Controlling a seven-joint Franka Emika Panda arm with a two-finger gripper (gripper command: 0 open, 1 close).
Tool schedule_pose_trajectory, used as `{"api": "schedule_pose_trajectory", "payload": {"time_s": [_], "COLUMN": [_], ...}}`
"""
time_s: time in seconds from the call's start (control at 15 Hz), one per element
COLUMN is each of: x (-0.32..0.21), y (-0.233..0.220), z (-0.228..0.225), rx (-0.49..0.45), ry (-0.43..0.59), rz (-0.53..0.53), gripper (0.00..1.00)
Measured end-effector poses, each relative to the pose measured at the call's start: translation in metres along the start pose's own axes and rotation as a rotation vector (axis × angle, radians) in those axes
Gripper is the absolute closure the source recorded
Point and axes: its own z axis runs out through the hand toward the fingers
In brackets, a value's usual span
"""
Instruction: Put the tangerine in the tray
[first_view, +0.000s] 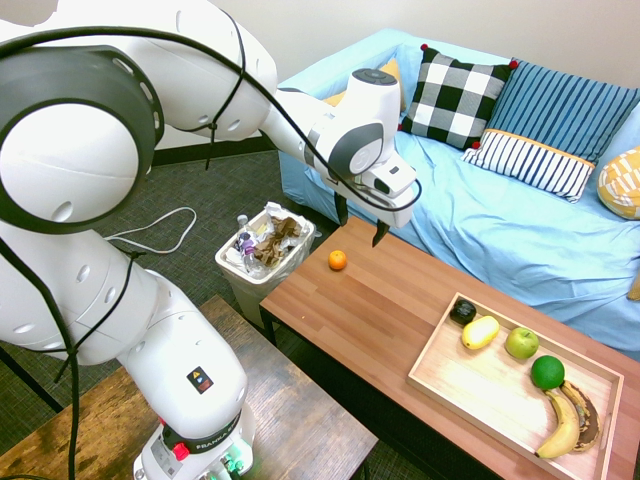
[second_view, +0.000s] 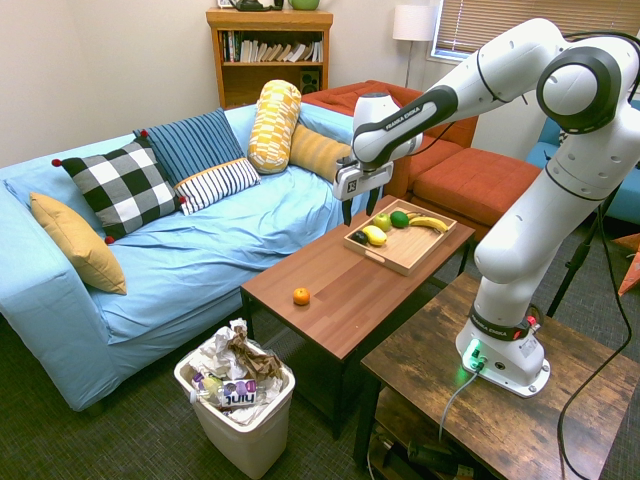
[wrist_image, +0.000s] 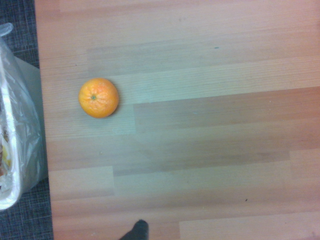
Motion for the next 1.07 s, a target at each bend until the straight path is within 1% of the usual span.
{"api": "schedule_pose_trajectory", "payload": {"time_s": [0.13, 0.27, 0.47, 0.8, 0.93, 1.07], "x": [-0.001, -0.005, -0.005, 0.004, 0.002, -0.001], "y": [-0.003, -0.021, -0.065, -0.141, -0.161, -0.173], "z": [0.003, 0.022, 0.079, 0.177, 0.203, 0.217], "rx": [-0.007, 0.0, 0.004, -0.01, -0.016, -0.017], "ry": [-0.003, 0.004, 0.018, -0.028, -0.045, -0.053], "rz": [-0.006, -0.019, -0.017, -0.018, -0.018, -0.022], "gripper": [0.0, 0.0, 0.0, 0.0, 0.0, 0.0]}}
